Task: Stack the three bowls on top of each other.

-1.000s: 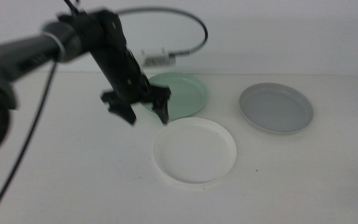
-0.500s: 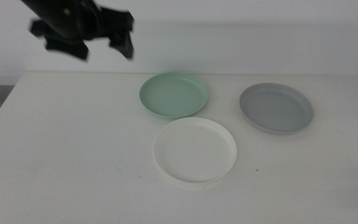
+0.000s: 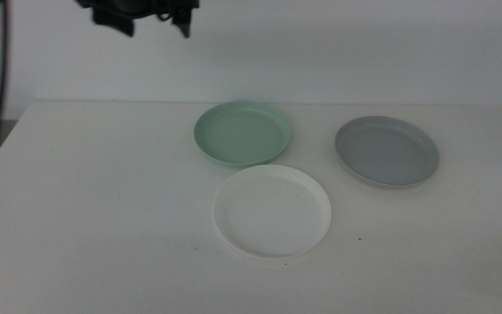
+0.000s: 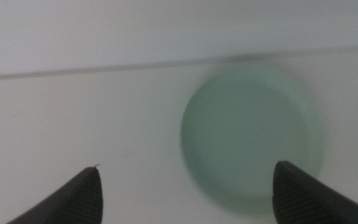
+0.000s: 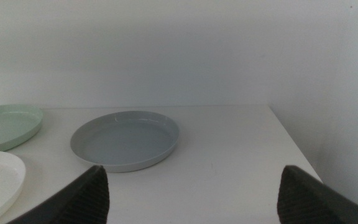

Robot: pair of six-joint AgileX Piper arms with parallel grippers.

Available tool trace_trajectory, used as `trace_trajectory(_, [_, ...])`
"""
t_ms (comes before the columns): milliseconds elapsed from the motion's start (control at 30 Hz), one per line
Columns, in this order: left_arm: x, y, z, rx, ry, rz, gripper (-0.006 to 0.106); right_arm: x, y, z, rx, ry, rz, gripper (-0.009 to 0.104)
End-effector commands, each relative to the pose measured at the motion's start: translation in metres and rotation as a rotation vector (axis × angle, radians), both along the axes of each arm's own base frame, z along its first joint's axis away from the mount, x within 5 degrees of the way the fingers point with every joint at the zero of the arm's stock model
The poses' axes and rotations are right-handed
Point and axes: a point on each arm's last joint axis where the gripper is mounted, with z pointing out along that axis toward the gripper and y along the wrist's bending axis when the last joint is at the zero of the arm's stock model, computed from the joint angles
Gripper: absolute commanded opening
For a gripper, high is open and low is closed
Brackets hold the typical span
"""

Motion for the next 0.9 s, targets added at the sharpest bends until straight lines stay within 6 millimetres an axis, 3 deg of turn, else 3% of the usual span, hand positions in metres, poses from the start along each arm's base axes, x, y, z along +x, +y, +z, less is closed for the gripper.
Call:
trace_trajectory(0, [0.018, -0.003, -0.01, -0.055, 0.007, 0.015, 0.094, 0.0, 0.0, 0.0, -0.012, -0.009, -0.002, 0.092])
trace_trajectory(233, [0.057, -0.006, -0.081, -0.1, 0.135, 0.054, 0.094, 0.0, 0.0, 0.0, -0.012, -0.009, -0.002, 0.092])
trace_trajectory(500, [0.075, -0.013, -0.158, -0.066, 0.28, 0.065, 0.094, 0.0, 0.0, 0.0, -0.012, -0.009, -0.002, 0.092])
trace_trajectory(600, [0.079, -0.015, -0.176, -0.075, 0.302, 0.065, 0.094, 0.0, 0.0, 0.0, -0.012, -0.009, -0.002, 0.092])
trace_trajectory(867, [0.087, -0.022, -0.203, -0.127, 0.292, 0.065, 0.092, 0.0, 0.0, 0.0, -0.012, -0.009, -0.002, 0.092])
